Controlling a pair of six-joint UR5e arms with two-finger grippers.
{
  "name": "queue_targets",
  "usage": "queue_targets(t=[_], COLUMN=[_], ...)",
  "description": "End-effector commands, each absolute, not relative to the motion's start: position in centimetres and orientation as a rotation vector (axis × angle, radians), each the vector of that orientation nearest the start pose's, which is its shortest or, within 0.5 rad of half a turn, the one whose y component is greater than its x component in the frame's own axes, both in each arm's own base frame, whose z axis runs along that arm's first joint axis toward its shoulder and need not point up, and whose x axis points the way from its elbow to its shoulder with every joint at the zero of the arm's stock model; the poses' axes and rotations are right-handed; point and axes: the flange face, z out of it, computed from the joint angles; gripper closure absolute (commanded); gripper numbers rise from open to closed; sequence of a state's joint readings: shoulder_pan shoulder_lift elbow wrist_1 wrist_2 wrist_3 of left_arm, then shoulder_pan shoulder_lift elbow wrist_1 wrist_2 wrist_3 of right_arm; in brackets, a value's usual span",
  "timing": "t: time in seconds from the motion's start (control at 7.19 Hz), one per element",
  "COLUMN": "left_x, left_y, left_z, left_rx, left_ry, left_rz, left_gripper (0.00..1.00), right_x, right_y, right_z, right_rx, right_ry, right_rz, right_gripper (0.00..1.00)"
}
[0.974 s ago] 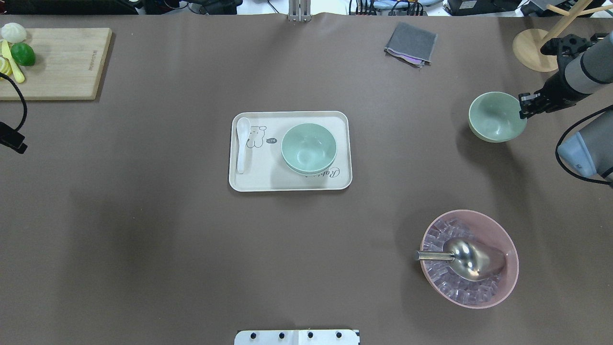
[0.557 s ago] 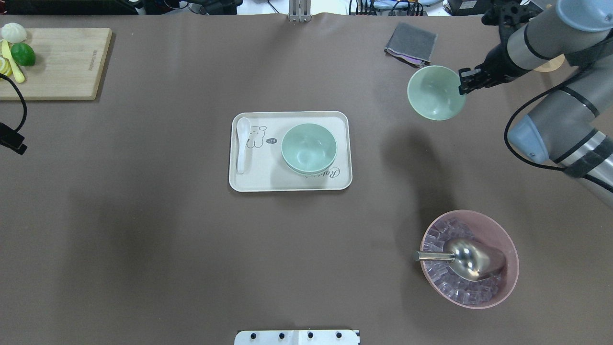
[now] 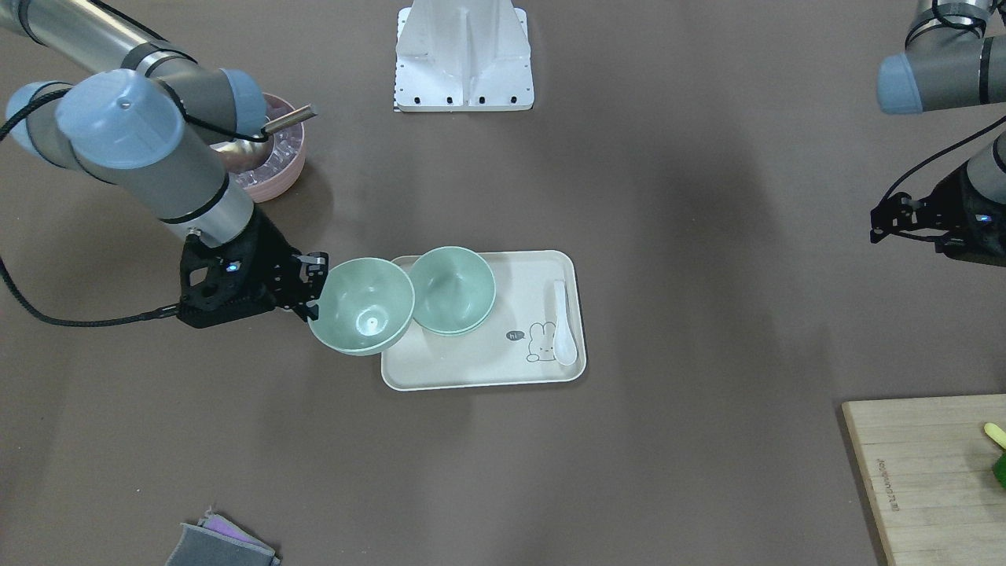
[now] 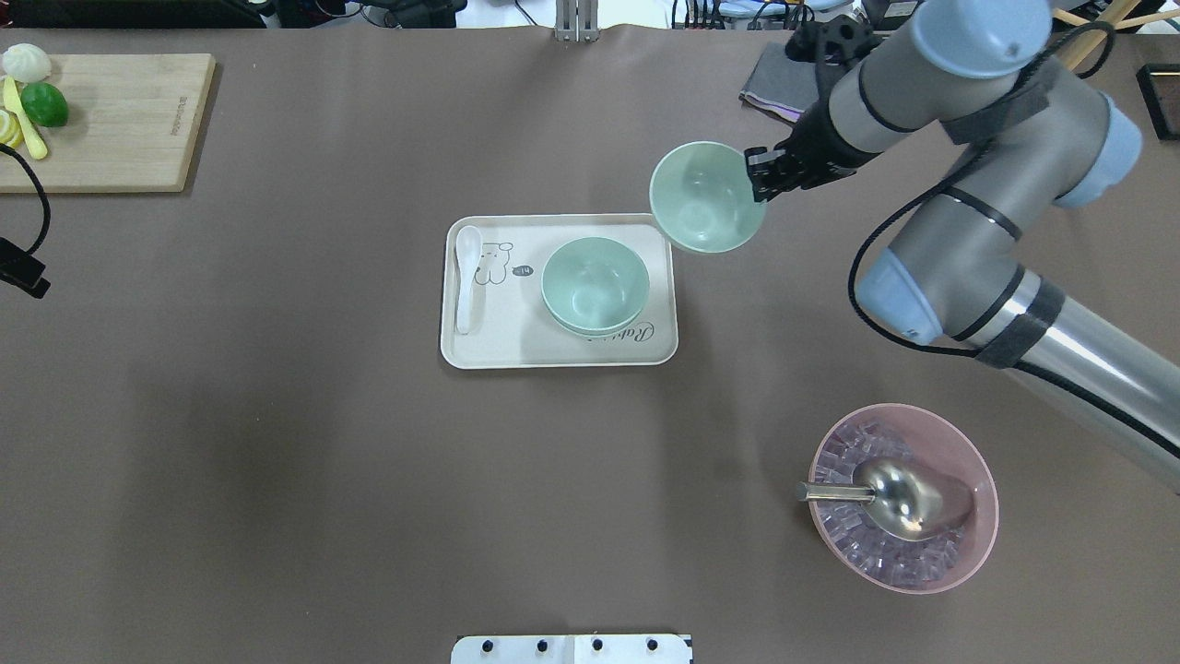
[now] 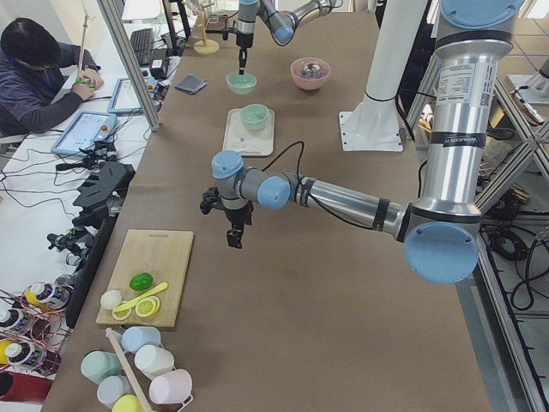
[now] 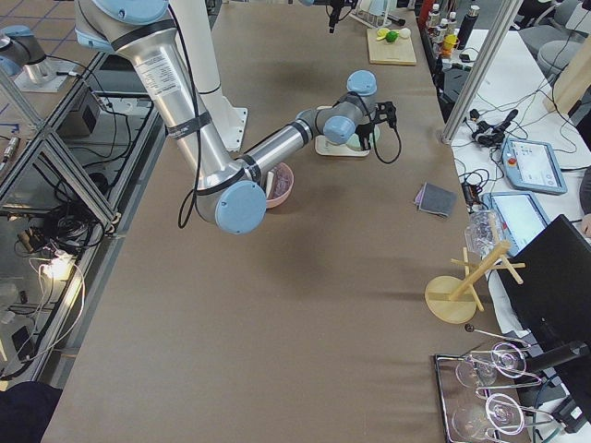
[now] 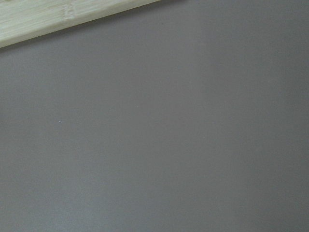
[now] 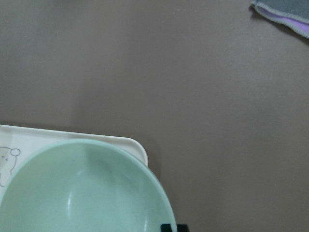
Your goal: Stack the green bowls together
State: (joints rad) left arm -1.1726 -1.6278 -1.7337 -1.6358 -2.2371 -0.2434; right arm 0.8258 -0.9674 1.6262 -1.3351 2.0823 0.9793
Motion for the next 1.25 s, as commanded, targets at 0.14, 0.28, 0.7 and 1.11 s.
queue_targets(t=[0.14,0.28,0.7,1.11], left_x=[13.5,13.5,13.6,13.5], left_y=[-50.7,-50.7,-50.7,-50.6], left_z=[55.4,55.5,55.4,55.4], left_rx=[0.041,0.039,0.041,0.041], left_ry=[0.714,0.713,0.714,0.714], left_rz=[0.238,0.237,0.24,0.238], left_gripper=[0.01,0.01,0.01,0.01], right_x=[-46.8,-47.7,-49.6,-50.1], right_y=[-52.4,-51.9,-52.0,-52.2], right_z=[20.9,20.8,21.0,21.6], right_rx=[0.138,0.13,0.108,0.096], right_ry=[-0.911,-0.91,-0.895,-0.886], right_rz=[0.022,0.01,-0.002,-0.004], right_gripper=[1.0,1.0,1.0,1.0])
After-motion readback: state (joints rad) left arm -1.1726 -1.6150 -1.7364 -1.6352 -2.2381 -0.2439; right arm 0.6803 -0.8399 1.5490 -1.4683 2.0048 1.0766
